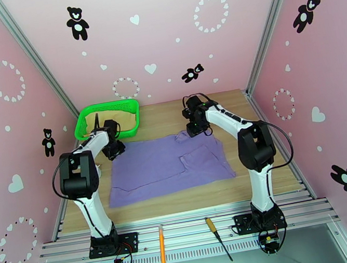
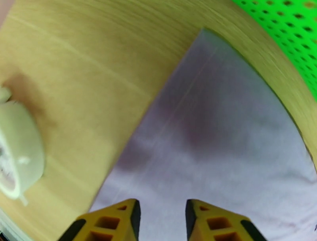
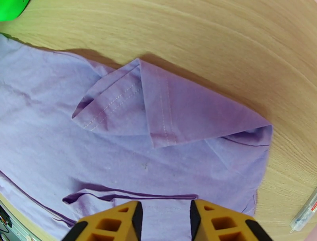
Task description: Fold and stack the mixed laundry pile
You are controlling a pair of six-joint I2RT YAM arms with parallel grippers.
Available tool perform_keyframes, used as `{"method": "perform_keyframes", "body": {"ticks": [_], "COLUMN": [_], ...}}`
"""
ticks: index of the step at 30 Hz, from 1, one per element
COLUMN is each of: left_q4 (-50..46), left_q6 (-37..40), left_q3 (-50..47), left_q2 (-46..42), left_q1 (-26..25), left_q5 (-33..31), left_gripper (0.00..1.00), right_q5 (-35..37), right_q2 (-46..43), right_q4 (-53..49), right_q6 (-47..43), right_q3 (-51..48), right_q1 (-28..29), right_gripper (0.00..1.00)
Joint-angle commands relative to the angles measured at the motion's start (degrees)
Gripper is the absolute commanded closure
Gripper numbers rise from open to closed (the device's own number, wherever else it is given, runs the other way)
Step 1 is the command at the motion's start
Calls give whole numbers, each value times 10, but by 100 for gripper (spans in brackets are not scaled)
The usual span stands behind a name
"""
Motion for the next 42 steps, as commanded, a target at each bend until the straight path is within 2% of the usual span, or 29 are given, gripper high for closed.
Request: {"method": "perform_keyframes", "body": {"ticks": [1,5,11,20,27,31,33,42], "left_q4": [52,77,97,101,92,73,82,101], "left_q6": [12,19,33,39,37,38,38,38], "left_q3": [20,18,29,50,68,86,77,56], "left_q2": [8,1,8,57,91,98,86,-47], "left_q1": [15,16,16,27,29,29,29,28], "left_q5": [3,-23,-15,-18,-13,-6,4,-20], "left_gripper": [61,56,48,49,54,65,68,57], "right_q5": [-10,-11,-11,-5,-2,2,2,-4], "right_q2": [6,1,-2,-12,-22,-26,-29,-34], "right_q4": [-15,-8,-1,-2,0,0,2,12], "right_q6": [0,10,23,30,34,34,35,34], "right_q3": [4,-13,-28,-44,-57,-64,-67,-79], "right_q1": [4,7,13,16,16,16,16,17], "right_gripper": [62,62,62,62,62,62,63,63]}}
